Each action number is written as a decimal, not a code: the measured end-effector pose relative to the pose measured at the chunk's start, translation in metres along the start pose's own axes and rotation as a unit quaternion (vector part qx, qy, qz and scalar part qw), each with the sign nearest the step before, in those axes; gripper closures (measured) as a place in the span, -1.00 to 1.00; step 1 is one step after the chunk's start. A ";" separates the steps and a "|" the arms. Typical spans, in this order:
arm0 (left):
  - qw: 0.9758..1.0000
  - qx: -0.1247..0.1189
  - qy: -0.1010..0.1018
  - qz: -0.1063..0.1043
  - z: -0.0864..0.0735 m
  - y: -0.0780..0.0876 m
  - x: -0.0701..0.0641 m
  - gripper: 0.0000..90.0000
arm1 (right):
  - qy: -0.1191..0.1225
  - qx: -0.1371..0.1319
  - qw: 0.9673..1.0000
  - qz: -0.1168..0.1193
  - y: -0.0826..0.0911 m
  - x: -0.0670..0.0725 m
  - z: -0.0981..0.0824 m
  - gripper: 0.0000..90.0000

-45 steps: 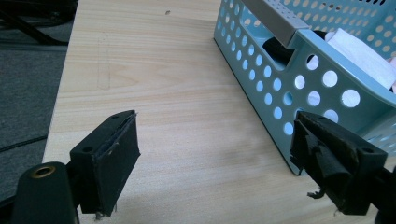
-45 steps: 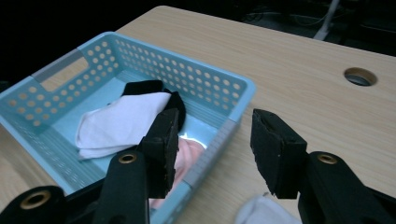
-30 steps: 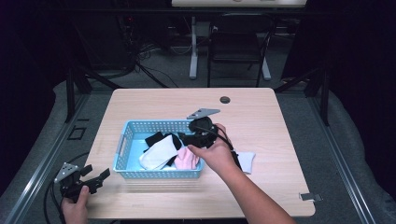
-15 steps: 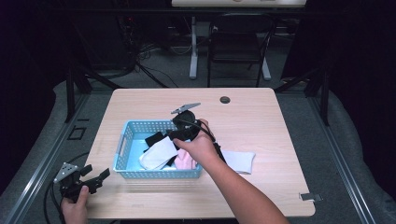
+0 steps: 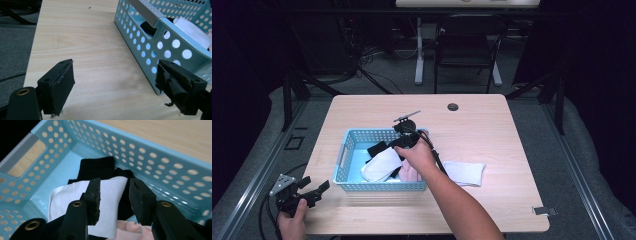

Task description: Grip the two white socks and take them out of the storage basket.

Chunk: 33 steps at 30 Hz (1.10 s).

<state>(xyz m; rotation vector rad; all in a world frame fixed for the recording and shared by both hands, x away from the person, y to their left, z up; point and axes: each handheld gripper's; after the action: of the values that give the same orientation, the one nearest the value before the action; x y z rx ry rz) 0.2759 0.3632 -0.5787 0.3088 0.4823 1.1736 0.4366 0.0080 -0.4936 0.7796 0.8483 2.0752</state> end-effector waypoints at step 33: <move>1.000 -0.001 0.001 -0.002 0.000 0.000 0.000 -0.66 | -0.030 0.087 0.995 0.027 -0.026 -0.003 -0.010 0.97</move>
<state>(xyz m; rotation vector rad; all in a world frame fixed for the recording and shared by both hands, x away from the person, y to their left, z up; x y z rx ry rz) 0.2762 0.3629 -0.5788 0.3052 0.4836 1.1713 0.4411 0.0156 -0.5202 0.9637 0.9940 2.0323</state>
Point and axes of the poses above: each handheld gripper's, and its own axes: y roughly backward along the jaws, z roughly out of its top, x roughly to its left, and after that the axes turned 1 degree about -y, right-handed
